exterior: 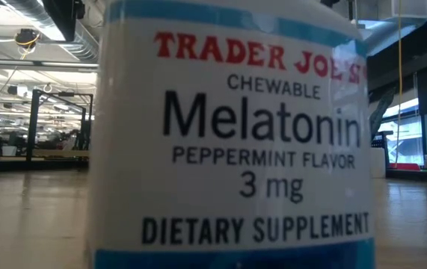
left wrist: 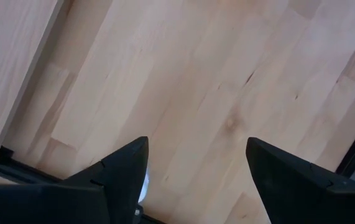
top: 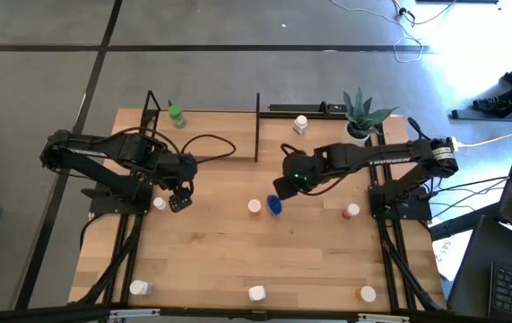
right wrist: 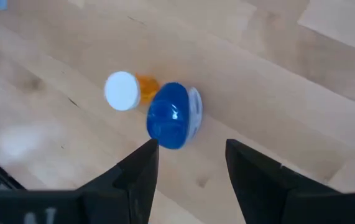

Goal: Pick and place medicine bottles onto shelf by color
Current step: Put the blue pill bottle on the shelf

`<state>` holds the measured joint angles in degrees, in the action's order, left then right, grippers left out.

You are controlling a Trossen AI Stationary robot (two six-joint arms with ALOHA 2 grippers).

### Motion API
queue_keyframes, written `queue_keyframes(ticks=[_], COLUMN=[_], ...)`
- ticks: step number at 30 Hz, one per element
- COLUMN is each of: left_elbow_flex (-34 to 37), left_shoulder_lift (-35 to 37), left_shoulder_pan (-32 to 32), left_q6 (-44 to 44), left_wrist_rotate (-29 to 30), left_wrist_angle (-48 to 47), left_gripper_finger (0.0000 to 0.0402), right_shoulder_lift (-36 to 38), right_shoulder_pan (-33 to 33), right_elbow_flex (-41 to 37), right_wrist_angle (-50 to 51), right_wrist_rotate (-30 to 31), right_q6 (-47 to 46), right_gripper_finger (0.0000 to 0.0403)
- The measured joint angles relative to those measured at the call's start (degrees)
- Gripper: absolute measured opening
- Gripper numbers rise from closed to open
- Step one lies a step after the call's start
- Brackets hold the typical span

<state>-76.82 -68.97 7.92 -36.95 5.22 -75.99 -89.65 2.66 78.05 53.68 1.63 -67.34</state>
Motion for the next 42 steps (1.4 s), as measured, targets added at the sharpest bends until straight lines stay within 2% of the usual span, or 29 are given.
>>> queue_keyframes(ticks=[5,15,25,32,42], left_elbow_flex=[0.0,0.0,0.0,0.0,0.0], left_shoulder_lift=[0.0,0.0,0.0,0.0,0.0], left_shoulder_pan=[0.0,0.0,0.0,0.0,0.0], left_q6=[0.0,-0.1,-0.1,-0.1,0.0], left_wrist_rotate=[0.0,0.0,0.0,0.0,0.0], left_wrist_angle=[0.8,0.8,1.2,1.6,1.6], left_gripper_finger=[0.0265,0.0265,0.0265,0.0265,0.0265], right_shoulder_lift=[-2.6,-9.1,-10.0,-13.1,-13.5], right_shoulder_pan=[0.6,0.8,0.7,0.6,0.5], right_elbow_flex=[0.0,0.0,0.0,0.0,0.0], right_wrist_angle=[0.0,-8.0,-8.1,-8.1,-10.3], right_wrist_rotate=[-2.7,-9.5,-5.9,-7.1,-7.2], right_q6=[-2.6,-2.2,-1.6,-1.6,-1.6], right_gripper_finger=[0.0188,0.0188,0.0188,0.0188,0.0188])
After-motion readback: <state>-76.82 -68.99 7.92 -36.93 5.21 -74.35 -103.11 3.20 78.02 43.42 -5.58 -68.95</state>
